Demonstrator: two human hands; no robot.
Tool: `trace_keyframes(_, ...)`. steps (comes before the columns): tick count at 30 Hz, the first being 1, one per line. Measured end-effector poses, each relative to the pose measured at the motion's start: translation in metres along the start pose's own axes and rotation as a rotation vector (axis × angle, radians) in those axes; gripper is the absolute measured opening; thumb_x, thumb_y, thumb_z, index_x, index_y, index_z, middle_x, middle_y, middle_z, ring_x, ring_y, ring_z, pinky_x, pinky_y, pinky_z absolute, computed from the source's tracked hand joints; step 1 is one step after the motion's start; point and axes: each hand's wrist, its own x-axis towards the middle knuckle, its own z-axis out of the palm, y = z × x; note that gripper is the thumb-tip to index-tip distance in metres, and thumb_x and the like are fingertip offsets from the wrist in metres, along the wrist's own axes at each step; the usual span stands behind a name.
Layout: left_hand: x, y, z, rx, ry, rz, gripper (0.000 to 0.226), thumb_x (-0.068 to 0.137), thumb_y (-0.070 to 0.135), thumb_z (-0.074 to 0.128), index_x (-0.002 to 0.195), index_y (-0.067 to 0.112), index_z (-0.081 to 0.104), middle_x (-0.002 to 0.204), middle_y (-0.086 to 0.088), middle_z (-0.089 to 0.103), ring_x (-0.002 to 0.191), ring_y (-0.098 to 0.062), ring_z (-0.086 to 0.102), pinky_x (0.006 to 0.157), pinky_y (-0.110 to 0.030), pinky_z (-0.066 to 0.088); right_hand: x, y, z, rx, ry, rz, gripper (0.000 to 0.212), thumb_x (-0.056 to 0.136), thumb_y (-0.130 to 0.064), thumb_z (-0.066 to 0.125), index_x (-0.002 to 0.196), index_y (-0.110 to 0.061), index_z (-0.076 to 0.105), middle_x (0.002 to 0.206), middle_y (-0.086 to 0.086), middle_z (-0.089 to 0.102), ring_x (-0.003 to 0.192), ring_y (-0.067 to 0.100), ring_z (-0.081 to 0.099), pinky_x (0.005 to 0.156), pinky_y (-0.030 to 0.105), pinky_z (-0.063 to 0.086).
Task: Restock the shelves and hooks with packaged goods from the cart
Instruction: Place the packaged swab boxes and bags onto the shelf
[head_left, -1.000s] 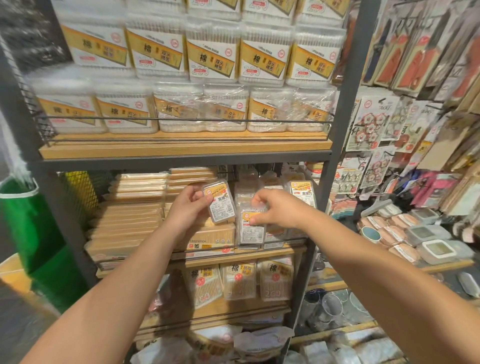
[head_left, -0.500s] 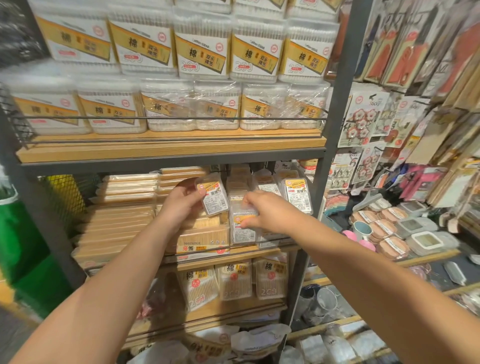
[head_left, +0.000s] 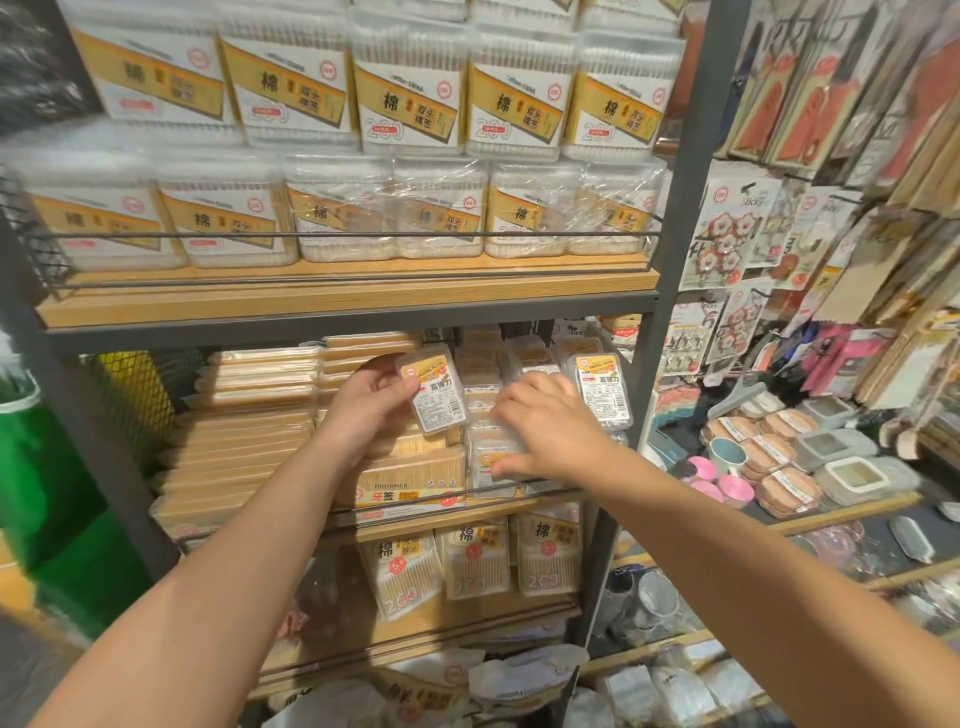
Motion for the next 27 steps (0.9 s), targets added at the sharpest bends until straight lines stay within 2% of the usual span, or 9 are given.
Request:
trace_keyframes(3,-0.001,0.003,0.003,0.023,-0.065,0.018,0.033,0.089,0.011,0.066,0.120,0.005,0.058,0.111,-0.008,0.070,0.100,-0.022,0.069,0.093,-0.042,0.055,-0.009,0.002,-0.008,0.169,0.056,0.110,0.073,0.079,-0.064,0.064,0.140,-0.027,0.049,0.141,-0.007,0.048,0.135,0.015,0.031,0.112,0.035,0.017)
trace_keyframes(6,-0.001,0.005,0.015,0.054,-0.206,0.061,0.032,0.089,0.003,0.063,0.120,0.012,0.061,0.098,0.002,0.073,0.084,-0.011,0.072,0.070,-0.025,0.058,-0.012,-0.003,-0.020,0.557,0.177,0.274,0.068,0.084,-0.048,0.070,0.143,-0.024,0.046,0.139,-0.006,0.050,0.125,0.013,0.045,0.104,0.029,0.035)
trace_keyframes(9,0.000,0.006,0.034,0.079,-0.292,0.076,0.026,0.090,0.002,0.063,0.111,0.018,0.064,0.087,0.007,0.071,0.069,-0.003,0.069,0.056,-0.015,0.052,-0.009,-0.015,-0.025,0.887,0.154,0.365,0.065,0.085,-0.037,0.073,0.141,-0.024,0.045,0.116,-0.010,0.058,0.093,0.004,0.058,0.077,0.021,0.044)
trace_keyframes(12,0.009,0.007,0.045,0.145,-0.340,0.091,0.024,0.092,0.012,0.063,0.113,0.022,0.064,0.101,0.006,0.071,0.083,-0.007,0.068,0.065,-0.018,0.052,-0.014,-0.014,-0.020,1.097,0.180,0.444,0.044,0.086,-0.031,0.073,0.124,-0.021,0.054,0.088,-0.006,0.063,0.070,0.008,0.058,0.066,0.029,0.045)
trace_keyframes(15,0.035,0.006,0.051,0.270,-0.223,0.067,0.043,0.094,0.044,0.056,0.128,0.018,0.058,0.119,0.002,0.065,0.100,-0.013,0.063,0.079,-0.021,0.053,-0.041,-0.011,-0.014,1.187,0.167,0.524,0.033,0.086,-0.027,0.074,0.110,-0.017,0.055,0.076,-0.005,0.052,0.061,0.005,0.051,0.056,0.023,0.043)
trace_keyframes(18,0.075,0.017,0.060,0.330,-0.060,-0.042,0.046,0.095,0.058,0.046,0.123,0.022,0.054,0.101,0.006,0.063,0.080,-0.006,0.058,0.054,-0.014,0.049,-0.070,-0.019,0.003,1.132,0.141,0.607,0.025,0.084,-0.021,0.077,0.096,-0.010,0.058,0.084,0.000,0.062,0.073,0.005,0.062,0.059,0.016,0.049)
trace_keyframes(22,0.116,0.008,0.073,0.604,-0.186,0.231,0.051,0.103,0.051,0.031,0.140,0.018,0.045,0.135,-0.002,0.053,0.121,-0.011,0.051,0.102,-0.028,0.038,-0.090,-0.039,0.034,1.169,0.094,0.729,0.027,0.080,-0.027,0.078,0.097,-0.024,0.058,0.096,-0.005,0.070,0.090,0.007,0.068,0.069,0.020,0.054)
trace_keyframes(23,0.122,0.004,0.077,0.673,-0.216,0.307,0.047,0.104,0.047,0.029,0.136,0.017,0.046,0.132,-0.002,0.051,0.120,-0.014,0.047,0.106,-0.032,0.032,-0.091,-0.044,0.039,1.181,0.106,0.756,0.027,0.081,-0.027,0.078,0.099,-0.025,0.057,0.098,-0.003,0.070,0.089,0.005,0.067,0.069,0.019,0.054)
trace_keyframes(27,0.167,-0.028,0.088,0.861,-0.258,0.358,0.040,0.092,0.058,0.025,0.078,0.026,0.045,0.083,0.001,0.046,0.082,-0.017,0.044,0.079,-0.032,0.035,-0.090,-0.063,0.056,1.273,0.189,0.852,0.029,0.084,-0.024,0.075,0.104,-0.014,0.056,0.101,0.010,0.068,0.083,0.010,0.065,0.063,0.019,0.050)
